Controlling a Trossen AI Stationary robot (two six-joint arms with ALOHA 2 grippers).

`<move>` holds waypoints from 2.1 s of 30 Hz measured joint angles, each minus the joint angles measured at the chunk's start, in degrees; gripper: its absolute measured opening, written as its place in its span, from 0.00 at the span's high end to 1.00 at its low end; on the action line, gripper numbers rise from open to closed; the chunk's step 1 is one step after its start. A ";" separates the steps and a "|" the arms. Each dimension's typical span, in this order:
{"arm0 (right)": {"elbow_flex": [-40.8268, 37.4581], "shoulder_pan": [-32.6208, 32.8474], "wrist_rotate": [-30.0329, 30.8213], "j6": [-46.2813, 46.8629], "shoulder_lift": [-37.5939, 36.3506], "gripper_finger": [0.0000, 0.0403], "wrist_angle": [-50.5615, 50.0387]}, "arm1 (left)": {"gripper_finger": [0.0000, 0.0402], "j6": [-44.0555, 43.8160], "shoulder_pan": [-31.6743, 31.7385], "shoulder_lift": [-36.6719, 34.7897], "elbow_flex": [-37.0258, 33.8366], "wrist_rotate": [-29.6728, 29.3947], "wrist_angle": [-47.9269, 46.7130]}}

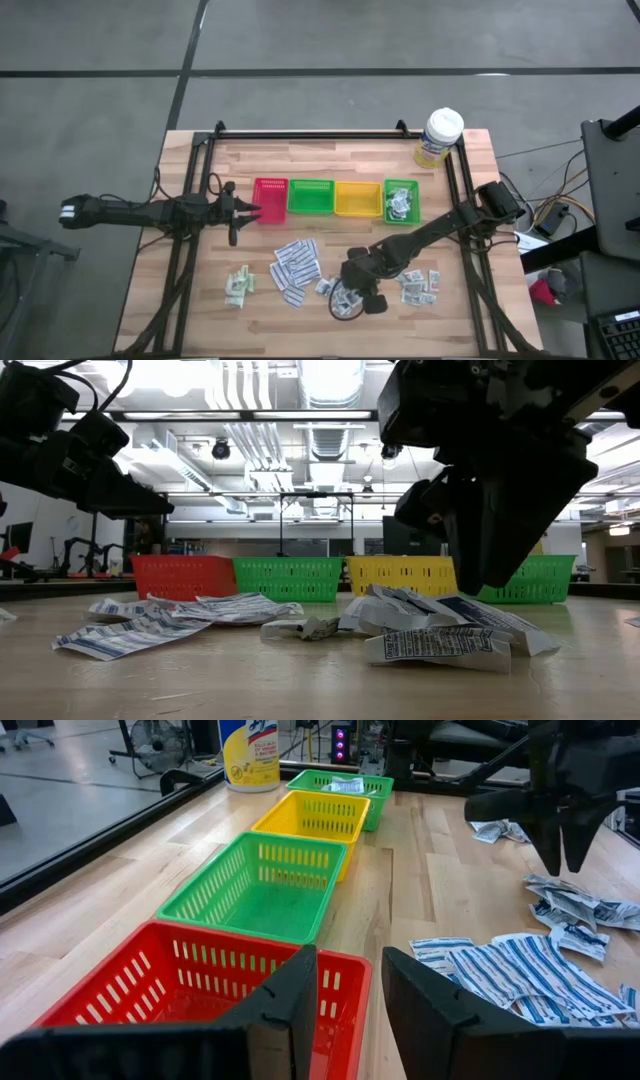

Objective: Pick & Place First Aid Supplies
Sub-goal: Put the blue alcohol pad into the right green bin

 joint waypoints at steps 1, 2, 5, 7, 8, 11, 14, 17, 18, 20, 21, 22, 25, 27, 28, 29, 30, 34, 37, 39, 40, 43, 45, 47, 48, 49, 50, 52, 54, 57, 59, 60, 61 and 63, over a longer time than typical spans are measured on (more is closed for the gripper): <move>0.01 0.00 0.54 -0.01 0.00 0.77 0.10 | 0.72 -0.02 0.00 0.02 0.00 0.00 0.00; 0.01 0.00 0.68 -0.02 0.00 0.77 0.19 | 0.72 0.00 0.00 0.00 0.00 0.00 0.00; -0.01 -0.14 0.71 -0.02 0.00 0.76 0.45 | 0.72 -0.01 0.00 0.02 0.00 0.00 -0.01; -0.01 -0.17 0.71 -0.02 0.00 0.76 1.23 | 0.72 0.00 0.00 0.01 0.00 0.00 0.00; -0.01 -0.19 0.71 -0.02 0.00 0.76 1.46 | 0.72 0.00 0.00 0.02 0.00 0.00 0.00; -0.01 -0.28 0.73 0.20 0.00 0.76 1.53 | 0.72 0.00 0.00 0.02 0.00 0.00 0.00; -0.01 -0.28 0.78 0.98 0.00 0.77 1.54 | 0.72 -0.01 0.00 0.01 0.00 0.00 0.00; -0.01 -0.28 0.79 1.11 0.00 0.77 1.54 | 0.72 -0.01 0.00 0.01 0.00 0.00 0.00; -0.01 -0.28 0.79 1.25 0.00 0.77 1.55 | 0.72 -0.02 0.00 0.02 0.00 0.00 0.00; -0.01 -0.28 0.82 2.09 0.00 0.77 1.62 | 0.72 -0.01 0.00 0.01 0.00 0.00 0.00; -0.01 -0.28 0.83 2.55 0.01 0.76 1.63 | 0.72 -0.02 0.00 0.02 0.00 0.00 0.00; -0.01 -0.28 0.82 3.02 0.27 0.76 1.70 | 0.72 0.00 0.00 0.02 0.00 0.00 0.00; -0.03 -0.05 0.82 4.33 1.65 0.77 1.85 | 0.72 -0.02 0.00 0.01 0.00 0.00 0.00; -0.05 0.27 0.80 4.44 3.00 0.77 2.72 | 0.72 0.00 0.00 0.00 0.00 0.00 0.00; -0.02 0.39 0.65 4.26 3.57 0.78 2.90 | 0.72 0.00 0.00 0.00 0.00 0.00 0.00; 0.16 0.48 0.63 4.12 4.07 0.78 2.79 | 0.72 0.00 0.00 0.00 0.00 0.00 0.00; 0.31 0.48 0.55 4.07 4.33 0.79 2.79 | 0.72 -0.02 0.00 0.00 0.00 0.00 0.00; 0.41 0.43 0.20 3.96 4.41 0.80 2.70 | 0.72 0.00 0.00 0.00 0.00 0.00 0.00; 0.39 0.44 0.23 3.78 4.11 0.79 2.44 | 0.72 -0.01 0.00 0.00 0.00 0.00 0.00; 0.36 0.44 0.23 3.69 4.00 0.79 2.38 | 0.72 0.00 0.00 0.00 0.00 0.00 0.00; 0.35 0.49 0.23 3.68 3.98 0.79 2.35 | 0.72 0.00 0.00 0.00 0.00 0.00 0.00; 0.34 0.48 0.23 3.69 4.14 0.80 2.35 | 0.72 0.00 0.00 0.00 0.00 0.00 0.00; 0.34 0.48 0.35 3.65 4.33 0.82 2.38 | 0.72 0.00 0.00 0.00 0.00 0.00 0.00; 0.34 0.48 0.56 3.62 4.39 0.84 2.35 | 0.72 0.00 0.00 0.00 0.00 0.00 0.00; 0.34 0.48 0.66 3.51 4.42 0.85 2.34 | 0.72 0.00 0.00 0.00 0.00 0.00 0.00; 0.34 0.48 0.72 3.43 4.42 0.86 2.32 | 0.72 0.00 0.00 0.00 0.00 0.00 0.00; 0.34 0.48 0.78 3.42 4.42 0.87 2.30 | 0.72 0.00 0.00 0.00 0.00 0.00 0.00; 0.34 0.48 1.07 3.41 4.42 0.90 2.24 | 0.72 0.00 0.00 0.00 0.00 0.00 0.00; 0.34 0.53 1.81 3.41 4.42 0.92 2.03 | 0.72 0.00 0.00 0.00 0.00 0.00 0.00; 0.39 0.63 2.39 3.15 4.44 0.95 1.37 | 0.72 0.00 0.00 0.00 0.00 0.00 0.00; 0.39 0.71 2.35 3.27 4.44 0.97 1.04 | 0.72 0.00 0.00 0.00 0.00 0.00 0.00; 0.39 0.85 2.38 3.40 4.44 0.97 1.02 | 0.72 0.00 0.00 0.00 0.00 0.00 0.00; 0.39 0.95 2.40 3.41 4.43 0.98 0.98 | 0.72 0.00 0.00 0.00 0.00 0.00 0.00; 0.39 1.07 2.41 3.41 4.42 0.98 0.86 | 0.72 0.00 0.00 0.00 0.00 0.00 0.00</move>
